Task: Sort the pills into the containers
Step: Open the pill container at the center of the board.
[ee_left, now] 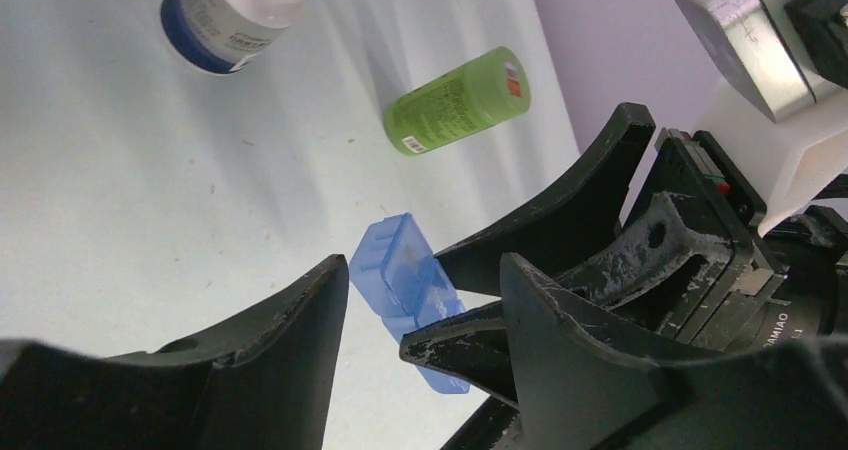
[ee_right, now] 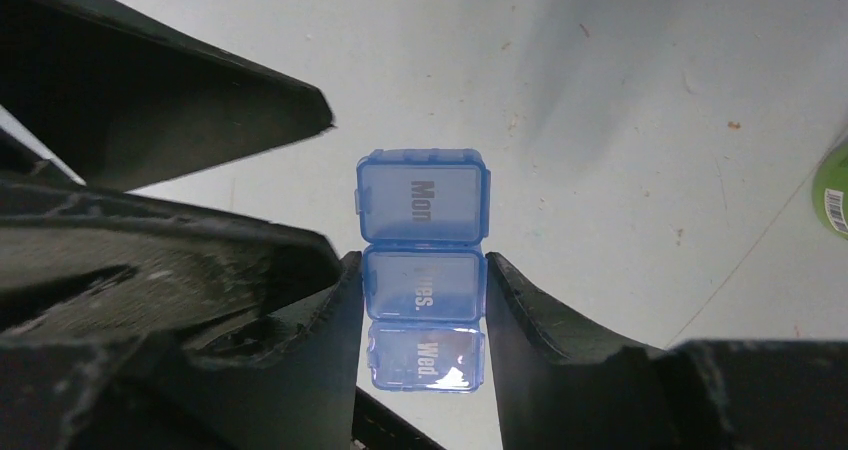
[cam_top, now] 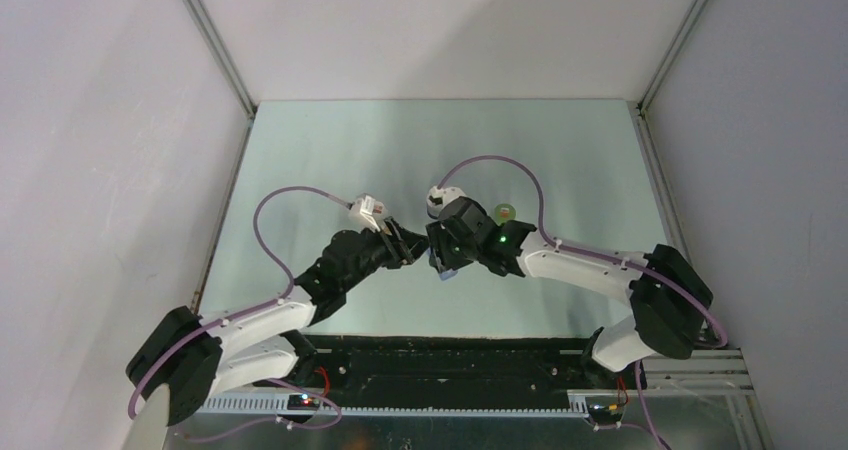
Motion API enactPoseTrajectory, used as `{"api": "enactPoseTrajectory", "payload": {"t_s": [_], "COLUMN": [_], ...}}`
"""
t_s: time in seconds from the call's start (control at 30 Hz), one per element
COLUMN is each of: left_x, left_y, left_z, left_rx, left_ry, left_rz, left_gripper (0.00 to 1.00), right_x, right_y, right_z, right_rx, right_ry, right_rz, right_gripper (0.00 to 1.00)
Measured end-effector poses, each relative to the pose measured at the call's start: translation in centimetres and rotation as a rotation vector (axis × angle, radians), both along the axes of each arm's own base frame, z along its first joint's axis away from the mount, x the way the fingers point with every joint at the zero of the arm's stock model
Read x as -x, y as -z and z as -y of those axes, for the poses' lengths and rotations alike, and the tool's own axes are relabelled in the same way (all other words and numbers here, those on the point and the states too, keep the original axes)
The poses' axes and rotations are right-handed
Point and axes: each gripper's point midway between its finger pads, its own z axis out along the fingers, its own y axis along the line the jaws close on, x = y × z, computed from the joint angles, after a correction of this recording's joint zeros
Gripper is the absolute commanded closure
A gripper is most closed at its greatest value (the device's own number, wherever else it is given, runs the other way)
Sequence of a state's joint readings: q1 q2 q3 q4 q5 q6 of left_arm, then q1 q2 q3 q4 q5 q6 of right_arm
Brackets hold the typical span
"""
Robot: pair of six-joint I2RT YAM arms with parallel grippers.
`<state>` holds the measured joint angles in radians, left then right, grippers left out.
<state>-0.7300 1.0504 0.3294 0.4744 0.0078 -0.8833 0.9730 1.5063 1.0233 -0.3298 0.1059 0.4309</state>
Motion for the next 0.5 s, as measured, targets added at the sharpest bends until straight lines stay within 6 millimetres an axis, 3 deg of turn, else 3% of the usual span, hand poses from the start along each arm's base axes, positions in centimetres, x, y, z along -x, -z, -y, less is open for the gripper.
{"api": "enactPoseTrajectory", "payload": {"t_s": [0.17,0.5], "left_x": [0.1,0.2], "left_y": [-0.8,-0.4], "left_z": [0.5,0.7], "left_rx": [0.033,0.061], "left_ry": [0.021,0.017], "left_rz": [0.015,-0.034], "left_gripper": [0.4,0.45], "right_x": [0.2,0.2], "right_y": [-1.6,-2.8], "right_z": [-0.3,-0.5], "right_rx": [-0.048,-0.103], "right_ry": [-0.019,-0.02], "right_rz": [0.02,0.041], "right_gripper": [0.73,0.73]}}
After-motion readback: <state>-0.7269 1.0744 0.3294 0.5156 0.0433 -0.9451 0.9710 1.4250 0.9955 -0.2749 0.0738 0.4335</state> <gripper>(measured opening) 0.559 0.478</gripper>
